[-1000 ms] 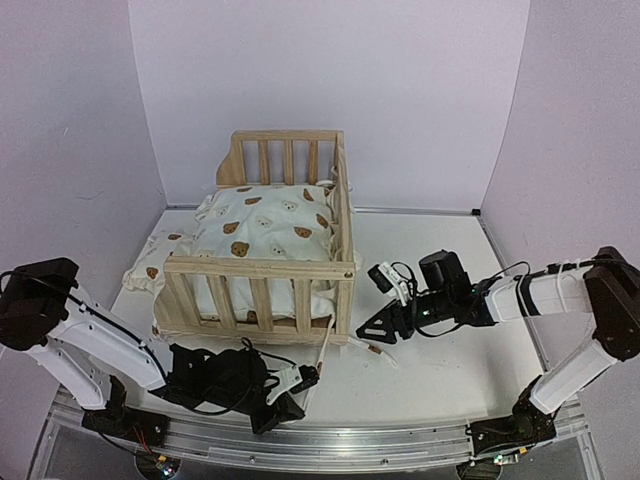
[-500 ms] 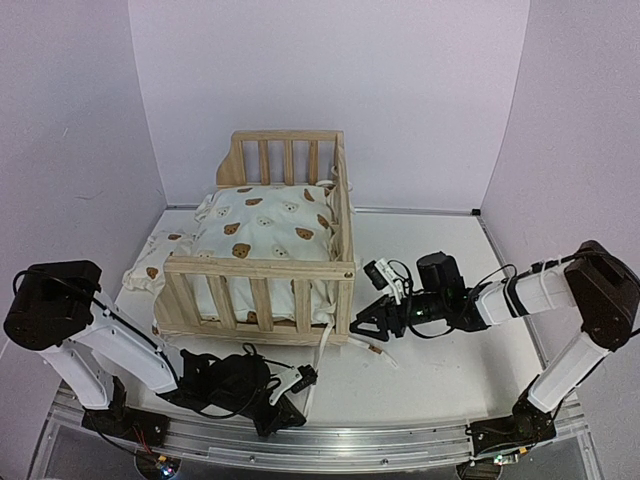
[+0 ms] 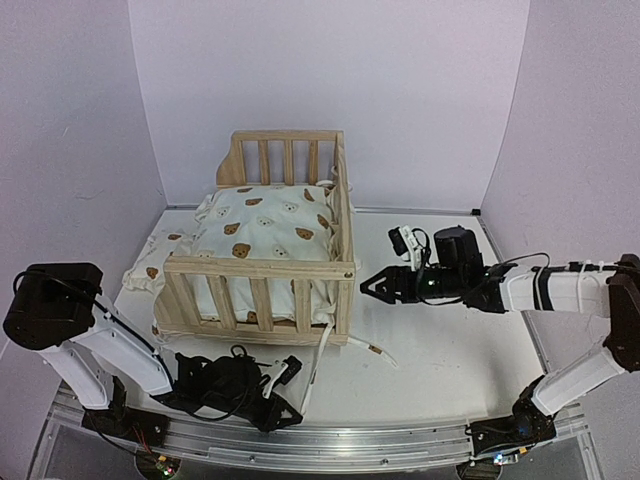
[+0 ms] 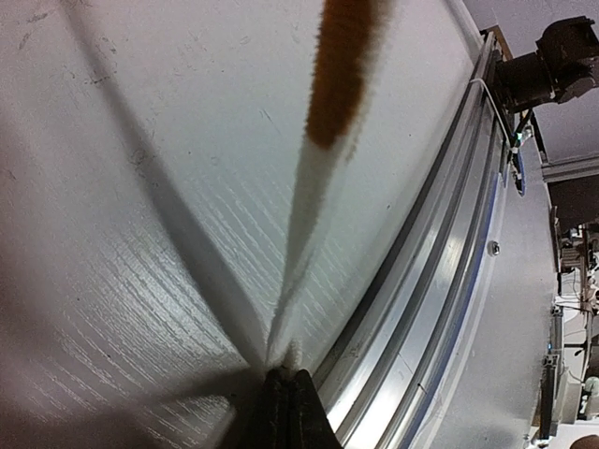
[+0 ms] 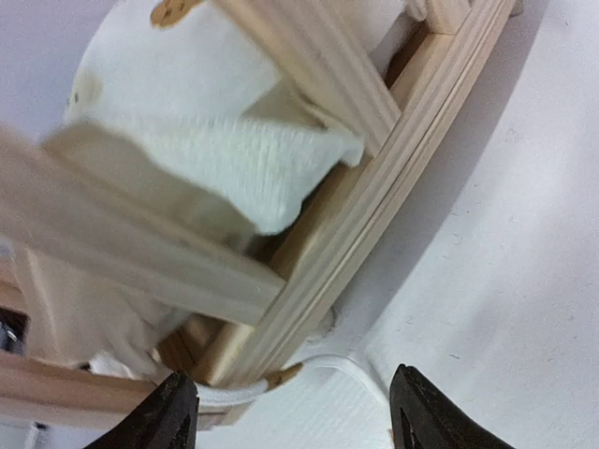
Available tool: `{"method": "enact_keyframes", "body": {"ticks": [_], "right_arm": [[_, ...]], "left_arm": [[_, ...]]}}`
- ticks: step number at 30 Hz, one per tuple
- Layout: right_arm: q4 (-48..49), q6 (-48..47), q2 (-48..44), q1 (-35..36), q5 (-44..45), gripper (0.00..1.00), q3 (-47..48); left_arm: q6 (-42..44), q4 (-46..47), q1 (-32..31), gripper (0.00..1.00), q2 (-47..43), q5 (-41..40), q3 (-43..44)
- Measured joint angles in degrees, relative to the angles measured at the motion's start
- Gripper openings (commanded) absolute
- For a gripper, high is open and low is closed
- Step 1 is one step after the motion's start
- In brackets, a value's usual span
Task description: Set up the pet bed
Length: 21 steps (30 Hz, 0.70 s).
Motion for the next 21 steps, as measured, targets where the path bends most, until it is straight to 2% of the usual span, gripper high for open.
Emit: {"method": "enact_keyframes", "body": {"ticks": [5, 12, 21], "right_arm": [[0.24, 11.69, -0.07, 0.28, -5.31, 0.75, 2.91], [-0.76, 16.33, -0.55, 0.98, -13.68, 0.74, 6.6], [-0.22, 18.53, 6.71, 1.25, -21.27, 0.62, 13.6]], "left_arm": [[-1.9, 0.33, 0.11, 0.0, 0.09, -0.07, -0.13], [-1.4, 0.2, 0.28, 0.0, 1.95, 0.04, 2.08], [-0.92, 0.15, 0.33, 0.0, 1.97, 0.15, 2.12]]}}
